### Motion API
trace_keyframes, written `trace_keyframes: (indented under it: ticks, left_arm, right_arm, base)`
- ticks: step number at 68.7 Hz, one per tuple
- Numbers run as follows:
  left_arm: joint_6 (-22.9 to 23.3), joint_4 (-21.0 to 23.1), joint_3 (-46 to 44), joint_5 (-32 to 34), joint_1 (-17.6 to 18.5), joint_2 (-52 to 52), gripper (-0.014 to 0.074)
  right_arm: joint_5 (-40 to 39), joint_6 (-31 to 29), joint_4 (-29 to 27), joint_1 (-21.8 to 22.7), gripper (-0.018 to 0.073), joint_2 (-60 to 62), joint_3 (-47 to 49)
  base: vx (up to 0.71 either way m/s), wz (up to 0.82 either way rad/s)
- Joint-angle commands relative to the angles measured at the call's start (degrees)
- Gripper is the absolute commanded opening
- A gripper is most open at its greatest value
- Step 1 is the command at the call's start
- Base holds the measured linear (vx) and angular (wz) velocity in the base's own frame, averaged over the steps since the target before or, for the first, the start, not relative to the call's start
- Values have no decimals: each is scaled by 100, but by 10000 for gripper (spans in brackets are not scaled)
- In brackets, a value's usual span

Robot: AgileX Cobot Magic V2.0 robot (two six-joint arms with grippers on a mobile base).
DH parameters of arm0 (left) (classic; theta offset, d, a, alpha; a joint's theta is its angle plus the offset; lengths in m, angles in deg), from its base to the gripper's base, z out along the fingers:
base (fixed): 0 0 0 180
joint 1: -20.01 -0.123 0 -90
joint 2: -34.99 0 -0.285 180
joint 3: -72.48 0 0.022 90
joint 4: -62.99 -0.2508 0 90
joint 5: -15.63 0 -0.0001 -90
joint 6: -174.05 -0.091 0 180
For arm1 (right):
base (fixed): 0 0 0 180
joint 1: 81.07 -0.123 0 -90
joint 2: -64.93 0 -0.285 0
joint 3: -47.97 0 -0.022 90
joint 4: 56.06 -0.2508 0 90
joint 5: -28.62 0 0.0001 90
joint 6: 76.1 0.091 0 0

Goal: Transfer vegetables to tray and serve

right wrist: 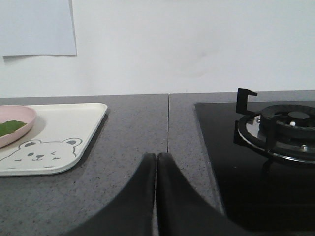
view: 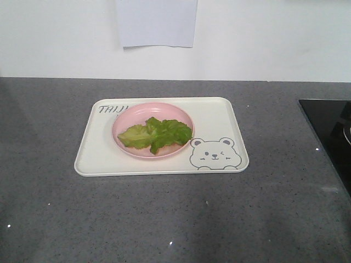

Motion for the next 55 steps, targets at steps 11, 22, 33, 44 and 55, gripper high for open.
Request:
trace_keyframes:
  ticks: [11,22,33,44,55]
  left_arm:
    - [8,53,61,459,2,-34,-8]
    - [8,53,61,459,2,-34,-8]
    - [8,53,61,459,2,-34,-8]
    - [8,53,61,459,2,-34,-8]
    - [8,53,61,459,2,-34,-8]
  right_arm:
    - [-555,-1,120,83,-4,12,-43]
    - [-649,-1,149,83,-4,12,-43]
    - [-637,-15,149,83,-4,12,-43]
    - [-637,-21,149,83,-4,12,-43]
    - [-637,-21,149,83,-4,12,-43]
  base:
    - [0,0]
    - [0,0]
    - [0,0]
    - [0,0]
    - [0,0]
